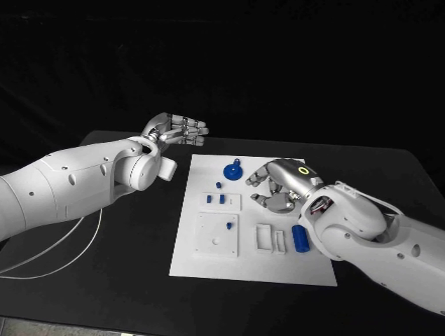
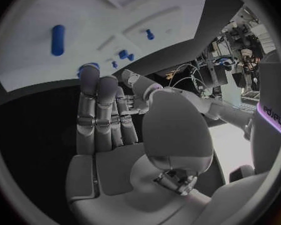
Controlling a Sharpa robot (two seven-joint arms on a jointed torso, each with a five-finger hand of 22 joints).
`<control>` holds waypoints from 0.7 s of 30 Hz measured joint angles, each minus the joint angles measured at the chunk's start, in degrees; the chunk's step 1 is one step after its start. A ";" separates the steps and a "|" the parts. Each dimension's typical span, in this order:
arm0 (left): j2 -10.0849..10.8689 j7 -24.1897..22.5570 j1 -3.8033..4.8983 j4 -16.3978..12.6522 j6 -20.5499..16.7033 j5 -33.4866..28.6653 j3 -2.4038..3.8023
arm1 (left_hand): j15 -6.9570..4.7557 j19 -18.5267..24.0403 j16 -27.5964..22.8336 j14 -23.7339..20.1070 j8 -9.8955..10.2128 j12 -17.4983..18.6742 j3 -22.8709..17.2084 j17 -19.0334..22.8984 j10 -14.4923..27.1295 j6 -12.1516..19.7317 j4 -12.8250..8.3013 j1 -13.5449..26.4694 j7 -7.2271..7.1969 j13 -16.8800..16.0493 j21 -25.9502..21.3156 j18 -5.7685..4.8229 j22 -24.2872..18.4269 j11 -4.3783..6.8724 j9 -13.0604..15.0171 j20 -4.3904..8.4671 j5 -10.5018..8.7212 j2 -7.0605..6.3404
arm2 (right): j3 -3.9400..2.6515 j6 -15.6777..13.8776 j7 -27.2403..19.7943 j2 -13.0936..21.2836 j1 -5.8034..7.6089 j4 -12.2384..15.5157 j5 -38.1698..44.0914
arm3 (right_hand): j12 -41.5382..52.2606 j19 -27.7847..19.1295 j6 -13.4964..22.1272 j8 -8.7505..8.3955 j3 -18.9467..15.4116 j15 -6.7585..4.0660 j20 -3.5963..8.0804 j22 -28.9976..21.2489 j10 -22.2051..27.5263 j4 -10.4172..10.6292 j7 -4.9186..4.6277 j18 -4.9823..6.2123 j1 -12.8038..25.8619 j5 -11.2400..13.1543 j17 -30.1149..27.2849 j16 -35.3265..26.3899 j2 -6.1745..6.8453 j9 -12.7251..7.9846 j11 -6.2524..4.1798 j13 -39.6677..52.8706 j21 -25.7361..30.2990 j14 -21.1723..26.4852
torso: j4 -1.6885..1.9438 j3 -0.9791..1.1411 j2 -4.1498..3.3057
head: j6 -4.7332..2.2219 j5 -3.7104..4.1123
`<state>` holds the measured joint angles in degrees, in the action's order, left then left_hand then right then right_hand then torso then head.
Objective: Assemble the parts on the task board
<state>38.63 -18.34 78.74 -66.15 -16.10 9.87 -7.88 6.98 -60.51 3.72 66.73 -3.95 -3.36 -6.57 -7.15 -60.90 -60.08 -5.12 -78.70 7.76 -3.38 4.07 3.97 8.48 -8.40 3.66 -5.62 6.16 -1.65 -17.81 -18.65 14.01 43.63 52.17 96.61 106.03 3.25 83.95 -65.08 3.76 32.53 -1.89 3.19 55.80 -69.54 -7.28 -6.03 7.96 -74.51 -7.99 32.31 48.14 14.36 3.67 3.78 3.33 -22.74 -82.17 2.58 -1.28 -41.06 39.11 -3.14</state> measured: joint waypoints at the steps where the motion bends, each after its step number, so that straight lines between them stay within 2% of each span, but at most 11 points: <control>1: 0.01 0.00 0.00 -0.01 0.00 0.00 0.00 | 0.00 0.00 0.00 0.00 0.00 0.00 0.00 0.00 0.00 0.00 0.00 0.00 0.00 0.00 0.00 0.00 0.00 0.00 0.00 0.00 0.00 0.00 | -0.70 0.33 -0.02 0.84 0.01 -0.41 -0.61 | 0.00 0.00 0.00 0.00 -0.05 0.00 0.00 0.19 0.00 -0.03 0.00 -0.01 0.17 0.00 0.08 0.00 0.17 0.00 0.00 0.00 0.00 0.00 | -0.03 -0.03 0.01 | -0.10 0.04; 4: 0.01 0.01 0.00 -0.01 0.00 0.00 0.00 | 0.00 0.00 0.00 0.00 0.00 0.00 0.00 0.00 0.00 0.00 0.00 0.00 0.00 0.00 0.00 0.00 0.00 0.00 0.00 0.00 0.00 0.00 | -1.78 1.25 -0.04 2.25 -0.01 -1.57 -2.11 | 0.00 0.00 0.25 0.00 -3.35 0.00 -0.01 0.41 1.09 0.27 0.24 -0.01 0.59 -0.86 0.21 0.00 0.59 0.00 0.21 0.00 0.00 0.00 | -0.07 -0.07 0.05 | -0.19 0.12; 6: 0.01 0.01 0.00 -0.01 0.00 0.00 0.00 | 0.00 0.00 0.00 0.00 0.00 0.00 0.00 0.00 0.00 0.00 0.00 0.00 0.00 0.00 0.00 0.00 0.00 0.00 0.00 0.00 0.00 0.00 | -2.21 1.86 -0.06 2.81 -0.02 -2.14 -2.96 | 0.00 -0.01 0.74 0.00 -6.22 0.00 -0.01 0.40 1.73 0.38 0.36 -0.01 0.52 -1.35 0.28 0.00 0.14 0.00 0.43 0.00 0.03 0.00 | -0.12 -0.10 0.08 | -0.21 0.13; 8: 0.01 0.01 0.00 0.00 0.00 0.00 0.00 | 0.00 0.00 0.00 0.00 0.00 0.00 0.00 0.00 0.00 0.00 0.00 0.00 0.00 0.00 0.00 0.00 0.00 0.00 0.00 0.00 0.00 0.00 | -2.66 2.80 -0.12 3.46 -0.01 -2.79 -3.98 | 0.00 0.00 1.17 0.00 -10.12 0.00 -0.01 0.30 3.26 0.48 0.69 -0.02 -0.30 -1.16 0.29 0.00 -0.92 0.00 0.74 0.00 0.71 0.00 | -0.13 -0.10 0.09 | -0.23 0.08; 11: 0.01 0.01 0.00 0.00 0.00 0.00 0.00 | 0.00 0.00 0.00 0.00 0.00 0.00 0.00 0.00 0.00 0.00 0.00 0.00 0.00 0.00 0.00 0.00 0.00 0.00 0.00 0.00 0.00 0.00 | -2.94 4.39 -0.20 4.00 0.00 -3.31 -5.01 | 0.00 0.08 2.48 0.00 -14.65 0.32 -0.54 -0.24 5.27 0.94 1.36 -0.04 -1.45 0.68 0.28 0.00 -2.07 0.00 1.18 0.00 1.59 0.03 | -0.16 -0.09 0.09 | -0.24 0.00; 14: 0.02 0.01 0.00 0.01 0.00 0.00 -0.01 | 0.00 0.00 0.00 0.00 0.00 0.00 0.00 0.00 0.00 0.00 0.00 -0.23 0.00 0.00 0.23 0.00 -0.25 0.00 0.00 0.00 0.00 0.22 | -3.07 6.30 -0.24 4.18 0.00 -3.45 -5.61 | 0.00 0.08 3.55 0.00 -18.03 0.61 -0.56 -1.14 6.81 2.04 1.85 0.09 -2.16 0.72 0.17 0.00 -2.26 0.01 1.66 0.00 2.41 0.12 | -0.16 -0.07 0.09 | -0.19 0.00; 17: 0.03 0.02 0.00 0.02 0.00 0.00 -0.01 | 0.00 0.00 0.00 0.00 0.00 0.00 0.00 0.00 0.00 0.00 0.00 -0.23 0.00 0.00 0.23 0.00 -0.25 0.00 0.00 0.00 0.00 0.22 | -3.13 8.27 -0.25 4.20 0.00 -3.57 -5.96 | 0.00 0.08 4.14 0.00 -19.69 0.79 -0.97 -2.08 7.61 3.38 2.06 0.94 -3.05 0.72 -0.05 0.00 -2.13 0.01 1.85 -0.01 2.67 0.30 | -0.16 -0.07 0.09 | -0.14 0.12; 21: 0.01 0.02 0.00 0.04 0.00 0.00 -0.01 | 0.00 0.00 0.00 0.00 0.00 0.00 0.00 0.00 0.00 0.00 0.00 -0.23 0.00 0.00 0.23 0.00 -0.25 0.00 0.00 0.00 0.00 0.22 | -3.16 10.53 -0.25 4.03 0.00 -4.02 -6.12 | 0.00 0.08 4.14 0.00 -20.76 0.81 -0.97 -2.83 7.61 4.45 2.06 0.97 -3.28 0.38 -0.17 0.00 -1.92 0.01 1.85 -0.01 2.67 0.32 | -0.17 -0.08 0.09 | -0.18 0.23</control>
<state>38.64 -18.32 78.74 -66.11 -16.10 9.87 -7.89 6.98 -60.51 3.72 66.73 -3.95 -3.36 -6.57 -7.15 -60.90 -60.08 -5.12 -78.93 7.76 -3.38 4.30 3.97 8.23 -8.40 3.66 -5.62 6.16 -1.43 -20.98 -8.12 13.75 47.67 52.17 92.59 99.91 3.25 84.03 -60.95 3.76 11.77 -1.08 2.22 52.97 -61.93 -2.84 -3.98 8.93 -77.79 -7.61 32.14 48.14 12.43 3.68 5.63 3.32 -20.07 -81.85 2.41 -1.36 -40.97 38.93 -2.92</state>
